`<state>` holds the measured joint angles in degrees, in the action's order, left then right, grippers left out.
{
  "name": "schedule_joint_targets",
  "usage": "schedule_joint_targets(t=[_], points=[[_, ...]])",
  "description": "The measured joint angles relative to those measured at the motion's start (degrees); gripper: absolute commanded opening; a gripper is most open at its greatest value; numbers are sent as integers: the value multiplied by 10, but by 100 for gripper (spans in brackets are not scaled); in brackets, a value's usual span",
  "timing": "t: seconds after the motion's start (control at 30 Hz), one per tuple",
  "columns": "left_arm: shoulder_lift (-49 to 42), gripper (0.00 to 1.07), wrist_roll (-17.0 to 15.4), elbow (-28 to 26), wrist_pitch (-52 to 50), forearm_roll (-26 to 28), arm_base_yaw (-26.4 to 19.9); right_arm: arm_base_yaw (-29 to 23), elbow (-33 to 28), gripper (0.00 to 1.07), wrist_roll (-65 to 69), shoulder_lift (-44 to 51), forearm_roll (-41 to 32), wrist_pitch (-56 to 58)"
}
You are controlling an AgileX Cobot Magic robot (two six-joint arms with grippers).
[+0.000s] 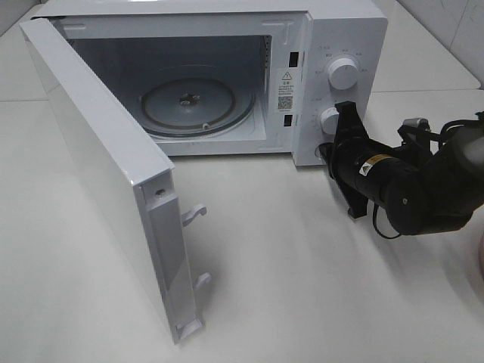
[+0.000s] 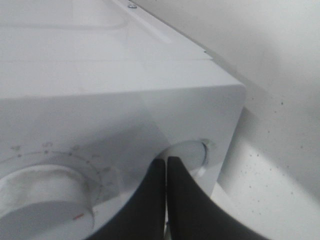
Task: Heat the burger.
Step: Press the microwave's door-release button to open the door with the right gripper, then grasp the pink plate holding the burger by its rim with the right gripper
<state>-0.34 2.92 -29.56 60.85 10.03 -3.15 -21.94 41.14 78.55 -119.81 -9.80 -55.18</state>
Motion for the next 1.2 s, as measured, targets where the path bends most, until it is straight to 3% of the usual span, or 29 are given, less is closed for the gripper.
schedule_joint_targets(t=[0.57, 0.77, 1.2], points=[[0, 88, 0, 0, 0, 0, 0, 1, -76, 0, 0, 84, 95, 87], [0, 88, 0, 0, 0, 0, 0, 1, -89, 0, -19, 124, 98, 120], [0, 88, 0, 0, 0, 0, 0, 1, -93, 0, -251, 286, 119, 360]])
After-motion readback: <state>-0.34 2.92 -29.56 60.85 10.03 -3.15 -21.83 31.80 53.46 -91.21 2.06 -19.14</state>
